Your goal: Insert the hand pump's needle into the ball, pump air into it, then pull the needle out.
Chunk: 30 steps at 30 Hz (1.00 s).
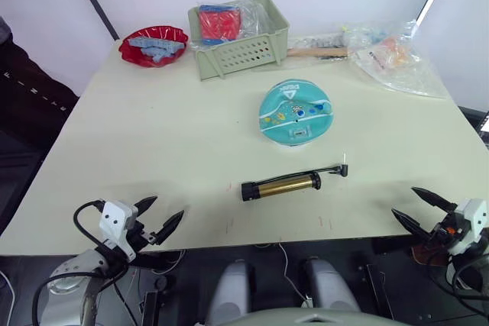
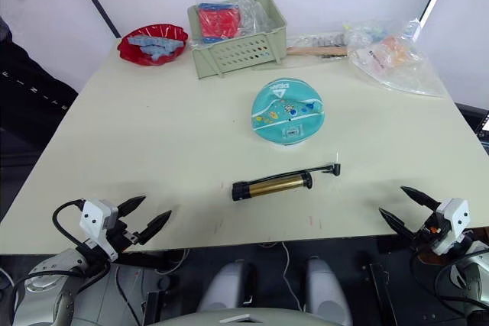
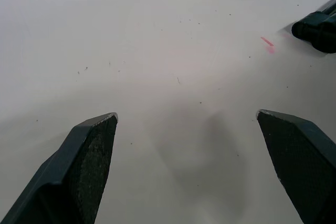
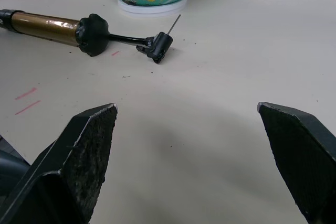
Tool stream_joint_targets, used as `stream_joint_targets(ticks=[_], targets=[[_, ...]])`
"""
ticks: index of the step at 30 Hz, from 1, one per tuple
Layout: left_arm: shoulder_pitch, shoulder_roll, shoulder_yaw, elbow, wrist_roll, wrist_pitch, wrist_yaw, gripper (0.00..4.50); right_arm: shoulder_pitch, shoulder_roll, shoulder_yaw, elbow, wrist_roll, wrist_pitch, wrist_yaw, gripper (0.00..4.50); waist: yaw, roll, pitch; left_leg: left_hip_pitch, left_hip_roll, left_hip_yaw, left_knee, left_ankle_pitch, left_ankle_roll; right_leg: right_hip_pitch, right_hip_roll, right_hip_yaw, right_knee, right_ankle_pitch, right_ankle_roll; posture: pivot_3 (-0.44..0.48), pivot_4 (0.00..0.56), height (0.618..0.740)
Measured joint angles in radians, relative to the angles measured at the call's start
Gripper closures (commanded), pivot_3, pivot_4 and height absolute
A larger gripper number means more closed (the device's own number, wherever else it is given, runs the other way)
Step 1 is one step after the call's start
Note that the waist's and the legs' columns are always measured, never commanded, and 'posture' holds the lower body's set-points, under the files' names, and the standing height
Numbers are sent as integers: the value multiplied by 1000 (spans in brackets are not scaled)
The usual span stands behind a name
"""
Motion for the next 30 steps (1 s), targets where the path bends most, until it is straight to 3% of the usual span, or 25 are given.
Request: stream_joint_targets(ticks=[10, 18, 27, 30], targets=[[-23, 0, -20, -20, -3, 28, -2, 0, -6, 2, -1, -9, 8, -4, -19, 11, 0, 0, 0, 0, 0, 0, 0, 0, 0, 0, 0, 0, 0, 0, 0, 0, 150, 738], [-45, 41, -31, -45, -14, 57, -47, 0, 35, 16, 0, -119, 22, 13, -38, 11, 3, 0, 0, 0, 0, 0, 0, 0, 0, 0, 0, 0, 0, 0, 0, 0, 150, 738], [-199, 127, -129, -120, -10, 155, -121, 0, 109, -16, -6, -265, 83, 97, 4, 11, 1, 0, 0, 0, 0, 0, 0, 0, 0, 0, 0, 0, 0, 0, 0, 0, 150, 738], [-314, 142, -227, -121, 12, 208, -167, 0, 127, -46, -12, -316, 118, 133, 35, 11, 3, 1, 0, 0, 0, 0, 0, 0, 0, 0, 1, 0, 0, 0, 0, 0, 150, 738]])
